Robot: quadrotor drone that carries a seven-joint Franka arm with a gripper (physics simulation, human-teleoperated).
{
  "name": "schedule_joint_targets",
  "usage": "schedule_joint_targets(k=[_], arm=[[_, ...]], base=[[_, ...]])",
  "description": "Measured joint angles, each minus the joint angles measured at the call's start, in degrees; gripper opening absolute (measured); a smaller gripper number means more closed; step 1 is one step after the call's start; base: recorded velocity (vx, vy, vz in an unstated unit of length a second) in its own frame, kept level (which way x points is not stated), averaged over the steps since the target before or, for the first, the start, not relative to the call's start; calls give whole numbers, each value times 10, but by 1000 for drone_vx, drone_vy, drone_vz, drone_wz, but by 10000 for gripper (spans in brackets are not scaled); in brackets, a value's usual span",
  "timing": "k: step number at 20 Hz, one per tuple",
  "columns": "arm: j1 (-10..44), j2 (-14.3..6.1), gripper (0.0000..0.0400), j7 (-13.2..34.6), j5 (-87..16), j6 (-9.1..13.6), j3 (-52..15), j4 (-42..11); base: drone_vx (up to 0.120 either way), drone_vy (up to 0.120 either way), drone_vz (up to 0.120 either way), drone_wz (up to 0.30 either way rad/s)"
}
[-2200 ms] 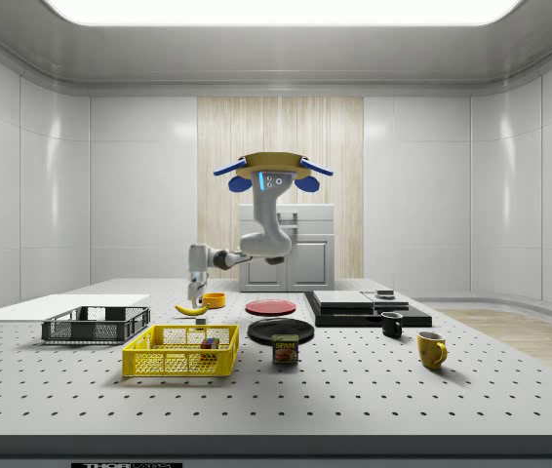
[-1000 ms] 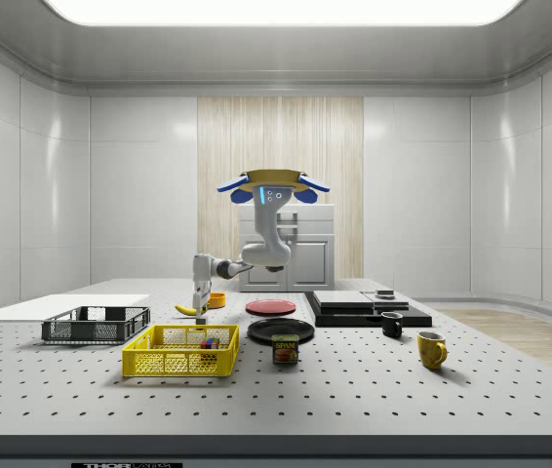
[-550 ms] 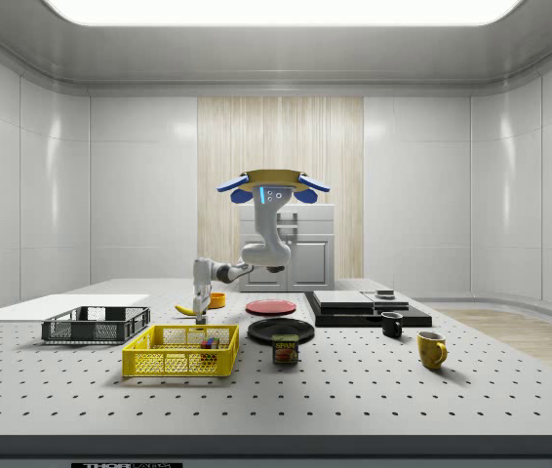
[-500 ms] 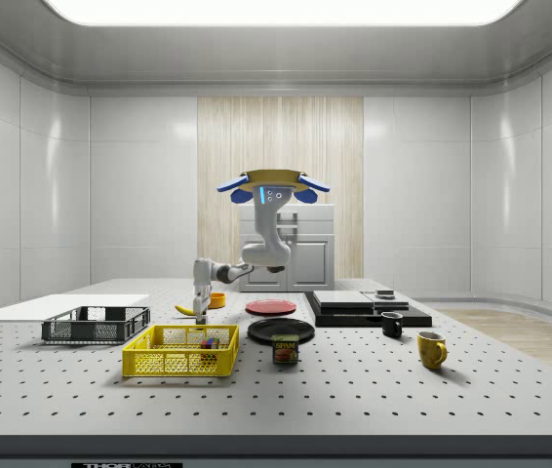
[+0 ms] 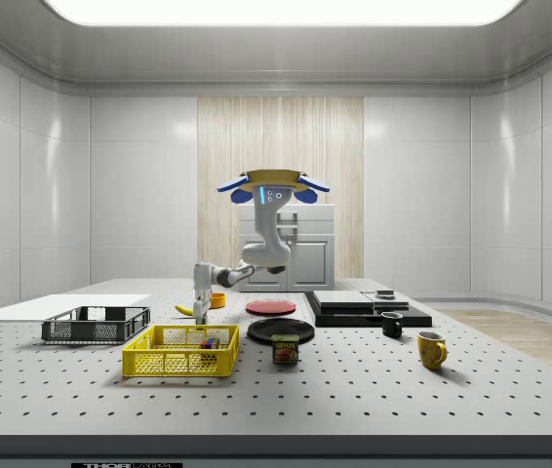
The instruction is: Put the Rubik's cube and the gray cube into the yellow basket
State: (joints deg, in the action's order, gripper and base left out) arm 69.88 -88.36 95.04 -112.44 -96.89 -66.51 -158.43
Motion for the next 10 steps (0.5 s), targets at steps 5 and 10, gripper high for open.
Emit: schedule_joint_targets(k=[5, 10], arm=[[7, 6, 400, -1, -2, 2, 1, 9], [9, 9, 297, -1, -3, 3, 1, 12]], base=[[0, 0, 0, 0], [0, 0, 0, 0]])
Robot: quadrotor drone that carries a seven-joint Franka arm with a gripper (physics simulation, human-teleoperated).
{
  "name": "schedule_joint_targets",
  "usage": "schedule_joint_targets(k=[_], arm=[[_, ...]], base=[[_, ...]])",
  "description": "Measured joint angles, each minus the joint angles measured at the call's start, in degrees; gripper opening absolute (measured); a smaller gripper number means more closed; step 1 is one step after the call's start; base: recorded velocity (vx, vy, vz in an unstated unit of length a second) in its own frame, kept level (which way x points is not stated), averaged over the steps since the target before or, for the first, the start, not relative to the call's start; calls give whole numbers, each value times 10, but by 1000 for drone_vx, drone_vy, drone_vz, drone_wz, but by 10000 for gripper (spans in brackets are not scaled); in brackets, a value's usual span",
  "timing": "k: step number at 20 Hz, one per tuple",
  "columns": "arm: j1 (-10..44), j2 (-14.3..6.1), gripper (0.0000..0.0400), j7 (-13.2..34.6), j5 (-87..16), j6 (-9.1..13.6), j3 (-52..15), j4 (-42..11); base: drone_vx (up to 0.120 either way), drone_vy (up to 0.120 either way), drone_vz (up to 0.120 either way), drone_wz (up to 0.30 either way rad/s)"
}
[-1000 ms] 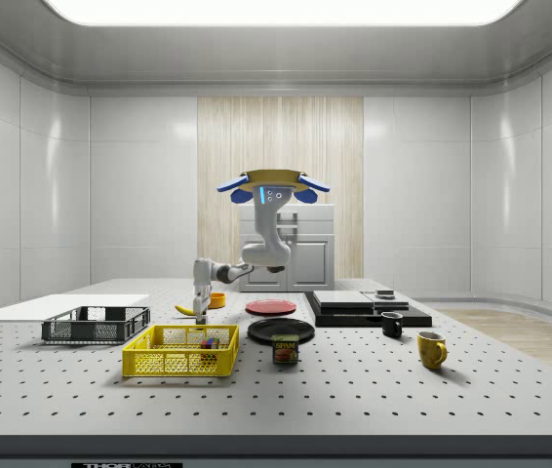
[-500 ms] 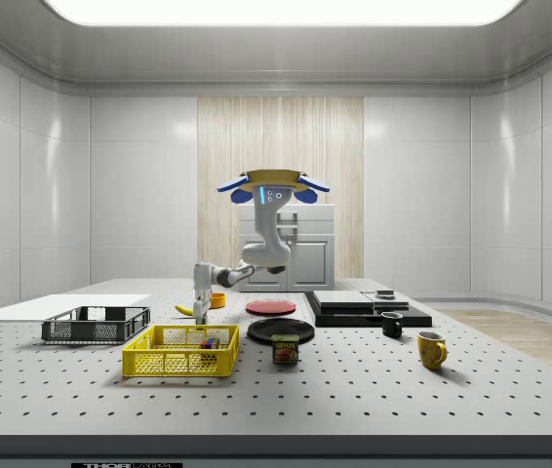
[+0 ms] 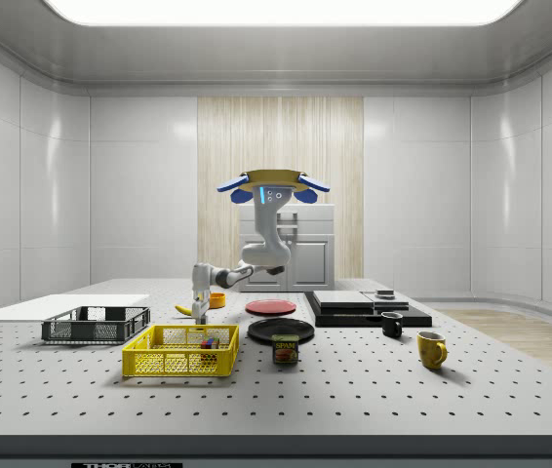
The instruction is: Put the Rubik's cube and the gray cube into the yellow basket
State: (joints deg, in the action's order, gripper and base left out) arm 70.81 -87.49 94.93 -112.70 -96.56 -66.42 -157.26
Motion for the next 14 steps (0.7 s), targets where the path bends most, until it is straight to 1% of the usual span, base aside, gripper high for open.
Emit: schedule_joint_targets(k=[2, 5, 10, 14], arm=[[0, 1, 278, 0, 0, 1, 0, 0], [0, 2, 263, -1, -1, 2, 0, 1], [0, 4, 254, -1, -1, 3, 0, 1], [-4, 4, 251, -2, 12, 11, -15, -5]], base=[[0, 0, 0, 0], [0, 0, 0, 0], [0, 0, 0, 0], [0, 0, 0, 0]])
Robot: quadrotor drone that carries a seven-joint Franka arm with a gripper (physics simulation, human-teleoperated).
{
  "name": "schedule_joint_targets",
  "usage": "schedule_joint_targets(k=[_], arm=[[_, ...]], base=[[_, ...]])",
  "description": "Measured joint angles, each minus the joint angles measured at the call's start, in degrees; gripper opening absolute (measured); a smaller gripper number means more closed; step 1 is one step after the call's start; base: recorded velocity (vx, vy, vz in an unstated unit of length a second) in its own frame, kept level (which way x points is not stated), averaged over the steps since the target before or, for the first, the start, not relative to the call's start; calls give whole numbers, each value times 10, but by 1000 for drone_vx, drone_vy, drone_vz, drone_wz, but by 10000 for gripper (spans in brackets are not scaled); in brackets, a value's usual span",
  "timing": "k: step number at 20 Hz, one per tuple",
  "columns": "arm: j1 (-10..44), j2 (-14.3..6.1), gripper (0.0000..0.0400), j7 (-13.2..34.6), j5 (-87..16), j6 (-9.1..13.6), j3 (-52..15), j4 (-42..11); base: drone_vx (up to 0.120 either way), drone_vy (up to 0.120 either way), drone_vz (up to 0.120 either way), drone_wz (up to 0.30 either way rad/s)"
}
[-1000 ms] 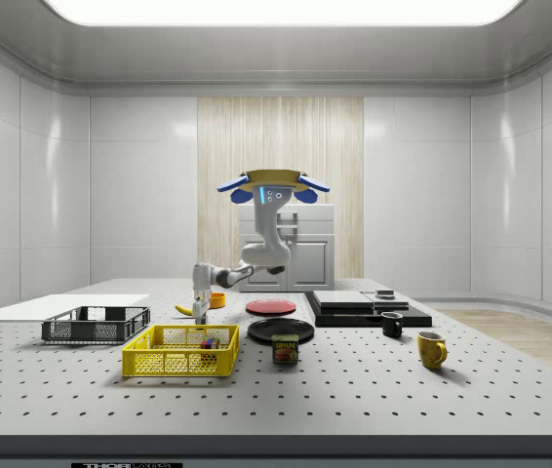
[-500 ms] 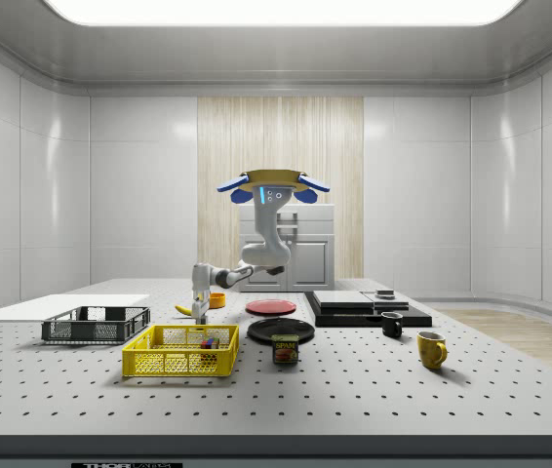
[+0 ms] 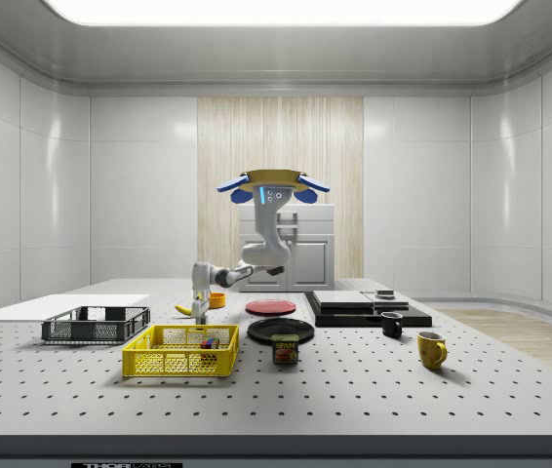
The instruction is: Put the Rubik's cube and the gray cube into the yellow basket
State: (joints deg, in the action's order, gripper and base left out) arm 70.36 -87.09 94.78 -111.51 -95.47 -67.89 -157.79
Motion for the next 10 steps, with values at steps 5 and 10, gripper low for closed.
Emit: schedule_joint_targets(k=[5, 10], arm=[[-7, -1, 250, 0, 33, 15, -35, -12], [-11, -3, 250, 0, 56, 24, -60, -19]], base=[[0, 0, 88, 0], [0, 0, 120, 0]])
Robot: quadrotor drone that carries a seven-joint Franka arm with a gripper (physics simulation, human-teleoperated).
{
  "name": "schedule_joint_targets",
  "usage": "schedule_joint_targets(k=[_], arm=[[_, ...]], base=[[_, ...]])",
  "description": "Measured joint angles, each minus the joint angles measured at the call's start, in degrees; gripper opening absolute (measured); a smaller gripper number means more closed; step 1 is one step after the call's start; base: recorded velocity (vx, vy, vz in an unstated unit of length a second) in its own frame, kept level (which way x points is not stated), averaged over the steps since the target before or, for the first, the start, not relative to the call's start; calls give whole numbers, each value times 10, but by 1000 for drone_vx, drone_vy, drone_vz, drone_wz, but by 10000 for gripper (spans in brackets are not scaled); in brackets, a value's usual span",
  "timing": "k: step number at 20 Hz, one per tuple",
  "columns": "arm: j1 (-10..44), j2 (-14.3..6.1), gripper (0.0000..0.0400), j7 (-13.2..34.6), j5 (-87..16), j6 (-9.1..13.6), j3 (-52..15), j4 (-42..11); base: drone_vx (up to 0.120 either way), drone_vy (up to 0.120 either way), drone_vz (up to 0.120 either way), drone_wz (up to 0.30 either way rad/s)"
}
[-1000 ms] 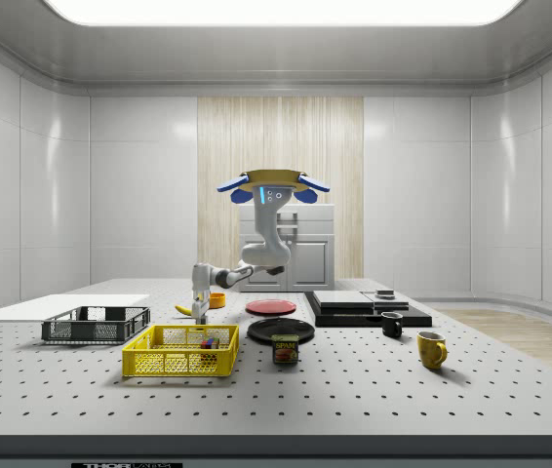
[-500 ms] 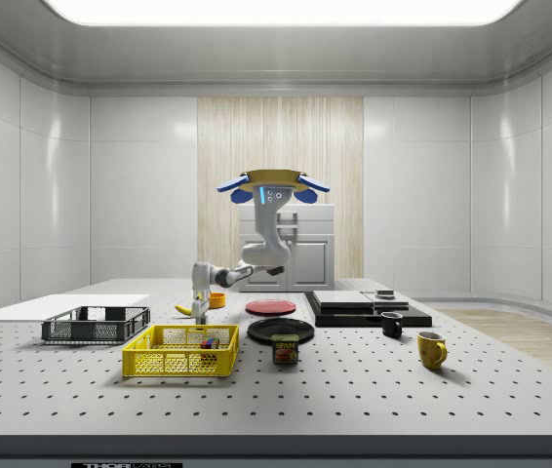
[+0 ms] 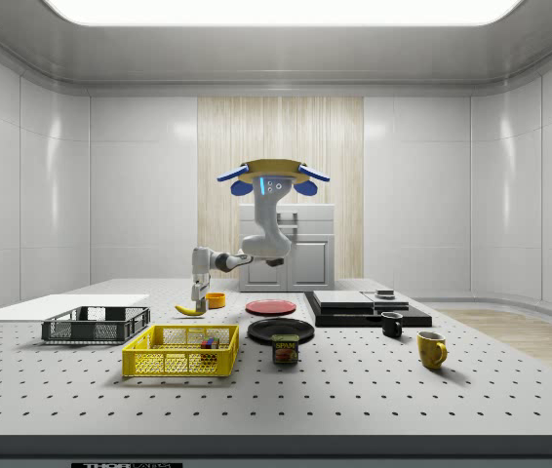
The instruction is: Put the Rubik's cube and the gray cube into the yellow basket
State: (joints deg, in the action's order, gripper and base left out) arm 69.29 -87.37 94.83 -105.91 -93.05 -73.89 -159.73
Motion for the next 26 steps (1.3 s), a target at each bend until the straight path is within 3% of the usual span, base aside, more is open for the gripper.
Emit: schedule_joint_targets(k=[9, 26], arm=[[-1, -4, 250, 1, 13, 2, -13, -3], [1, -10, 250, 2, 18, -4, -15, -3]], base=[[0, 4, 98, 0], [0, 120, 0, 0]])
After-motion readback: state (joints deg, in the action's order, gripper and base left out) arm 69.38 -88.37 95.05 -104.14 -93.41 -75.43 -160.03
